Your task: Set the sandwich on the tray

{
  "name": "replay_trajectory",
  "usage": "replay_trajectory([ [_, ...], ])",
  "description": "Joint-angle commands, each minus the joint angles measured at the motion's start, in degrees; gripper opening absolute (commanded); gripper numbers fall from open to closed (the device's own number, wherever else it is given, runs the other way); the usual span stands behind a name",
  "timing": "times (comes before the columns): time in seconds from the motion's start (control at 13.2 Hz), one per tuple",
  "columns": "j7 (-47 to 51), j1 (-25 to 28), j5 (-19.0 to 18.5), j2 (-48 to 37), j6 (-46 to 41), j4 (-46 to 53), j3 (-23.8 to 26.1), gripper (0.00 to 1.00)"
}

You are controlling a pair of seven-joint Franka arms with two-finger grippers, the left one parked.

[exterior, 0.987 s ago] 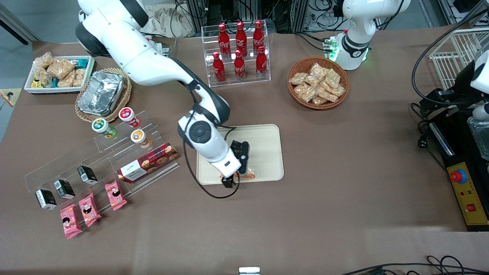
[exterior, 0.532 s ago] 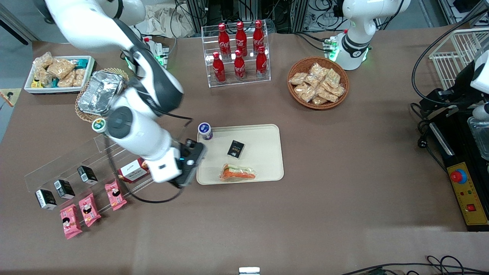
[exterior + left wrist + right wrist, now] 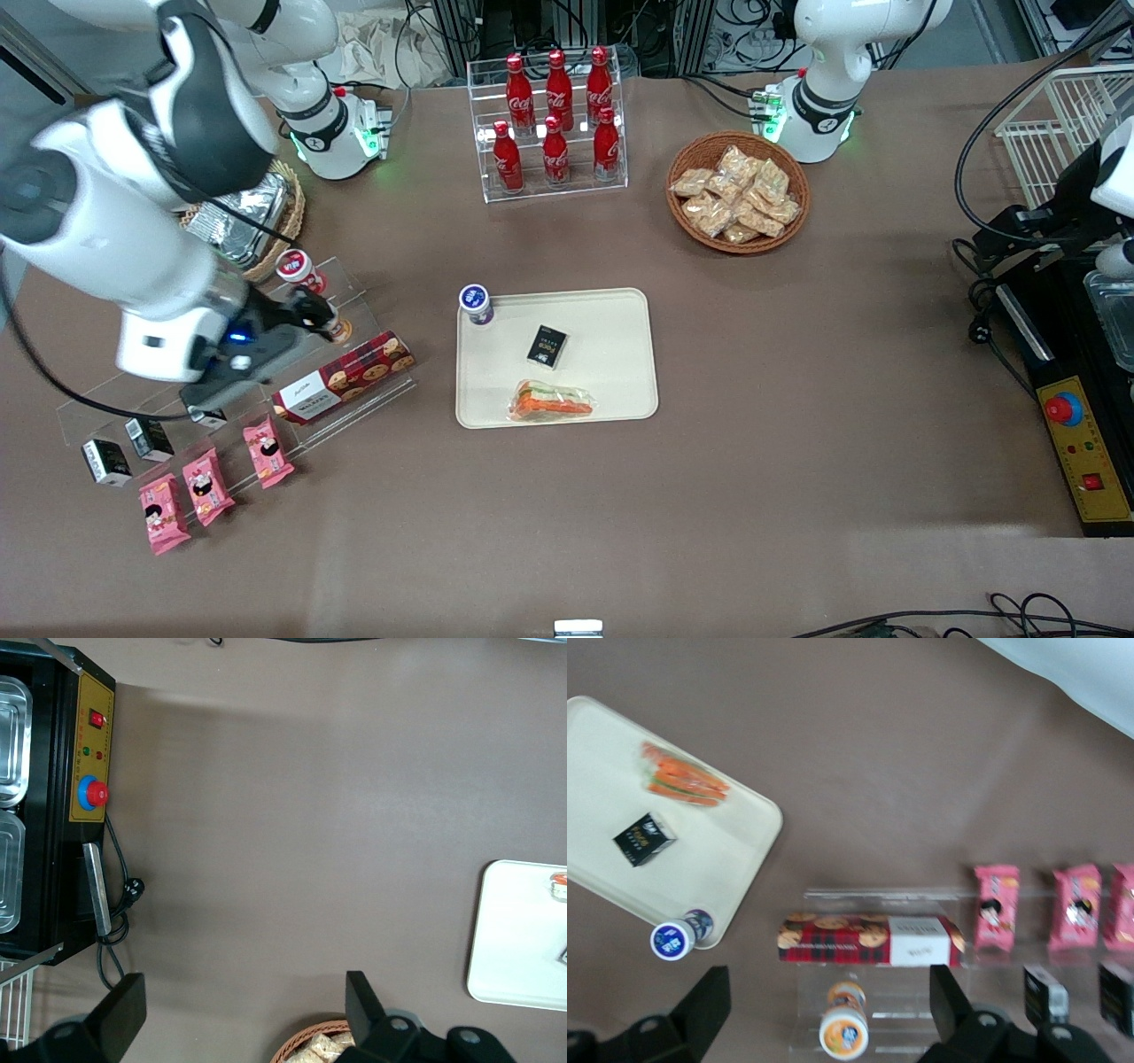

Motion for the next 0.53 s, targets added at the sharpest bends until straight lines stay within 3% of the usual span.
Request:
replay_trajectory([
  [0.0,3.4,-2.4,-0.2,-3.9,-4.7,-1.7,-3.4,1.0],
  [0.23,11.1,-3.4,-0.7,-10.0,-10.9,-2.8,-6.1,1.0],
  [0.46,11.5,-6.0,-0.4,-16.4,-10.3,-8.4,-7.9,1.0],
])
